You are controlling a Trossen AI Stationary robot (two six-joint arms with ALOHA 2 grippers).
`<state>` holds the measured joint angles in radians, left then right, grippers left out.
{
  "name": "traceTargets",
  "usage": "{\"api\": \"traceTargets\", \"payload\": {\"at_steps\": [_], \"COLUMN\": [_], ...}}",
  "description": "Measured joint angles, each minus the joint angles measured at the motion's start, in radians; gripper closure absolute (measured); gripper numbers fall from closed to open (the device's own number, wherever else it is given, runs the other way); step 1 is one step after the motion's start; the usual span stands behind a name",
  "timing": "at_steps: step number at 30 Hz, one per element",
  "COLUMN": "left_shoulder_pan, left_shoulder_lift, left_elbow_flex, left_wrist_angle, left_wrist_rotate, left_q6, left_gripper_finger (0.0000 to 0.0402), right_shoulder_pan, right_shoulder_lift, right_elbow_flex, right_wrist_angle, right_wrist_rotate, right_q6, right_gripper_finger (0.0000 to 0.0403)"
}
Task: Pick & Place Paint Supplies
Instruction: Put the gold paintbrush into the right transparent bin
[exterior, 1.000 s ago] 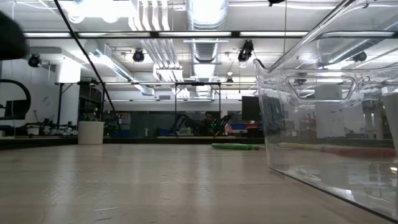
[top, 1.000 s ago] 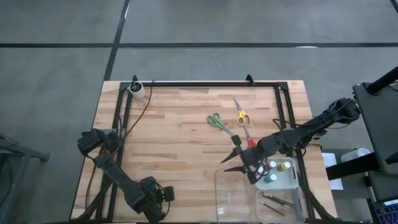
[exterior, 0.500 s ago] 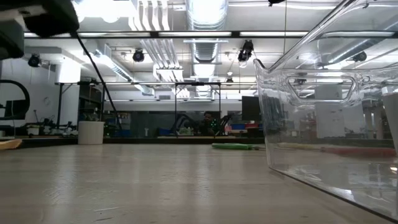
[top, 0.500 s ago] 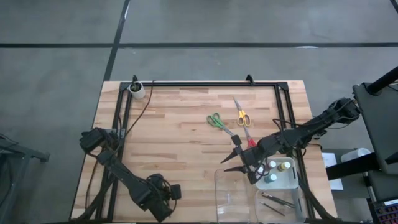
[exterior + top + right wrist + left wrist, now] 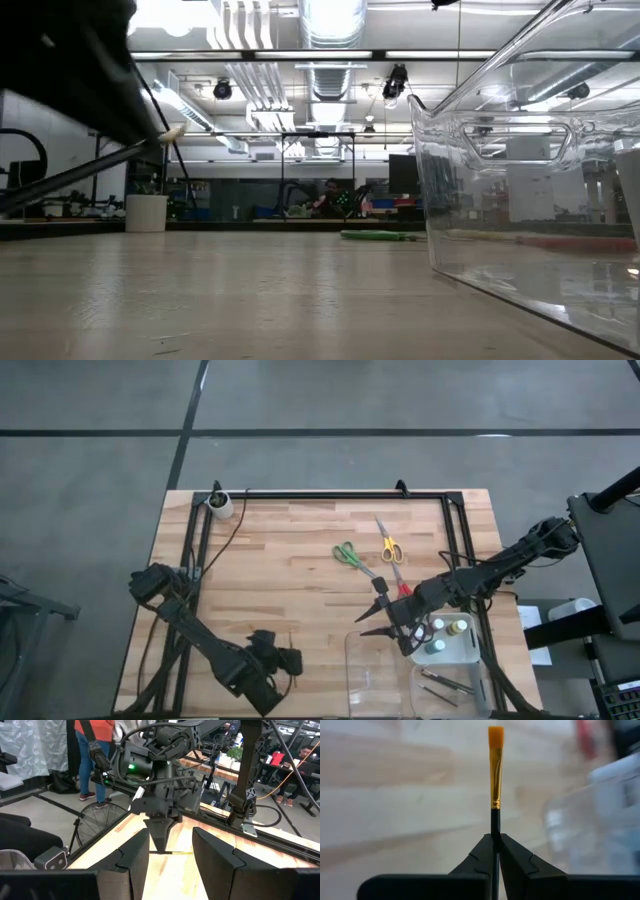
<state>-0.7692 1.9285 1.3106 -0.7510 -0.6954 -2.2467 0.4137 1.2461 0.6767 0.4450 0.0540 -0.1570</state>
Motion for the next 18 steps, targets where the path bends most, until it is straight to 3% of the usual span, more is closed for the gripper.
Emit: {"api": "traceTargets", "payload": {"at_steps": [4,10,14,18], "left_shoulder_pan": [0.013,0.074,0.11,0.129], "left_shoulder_lift": [0.0,-0.001,-0.001,-0.001], "left_elbow_flex": [0.0,-0.001,-0.001,-0.001], "left_wrist_angle": [0.033,0.111,0.193,0.296], "left_wrist_rotate": [-0.145,-0.183,-0.226,-0.274], "left_q6": [0.0,0.059,0.266,0.612], "left_gripper_finger": [0.0375,0.0375,0.0375,0.0375], "right_shoulder_pan": [0.0,0.0,0.0,0.0], "right_shoulder_lift": [0.0,0.0,0.0,0.0], "right_elbow_flex": [0.0,0.0,0.0,0.0], "right_wrist_angle": [0.0,0.0,0.0,0.0], "right_wrist_rotate": [0.0,0.0,0.0,0.0], "right_q6": [0.0,0.0,0.0,0.0], "right_gripper_finger": [0.0257,0.0257,0.0257,0.0257]}}
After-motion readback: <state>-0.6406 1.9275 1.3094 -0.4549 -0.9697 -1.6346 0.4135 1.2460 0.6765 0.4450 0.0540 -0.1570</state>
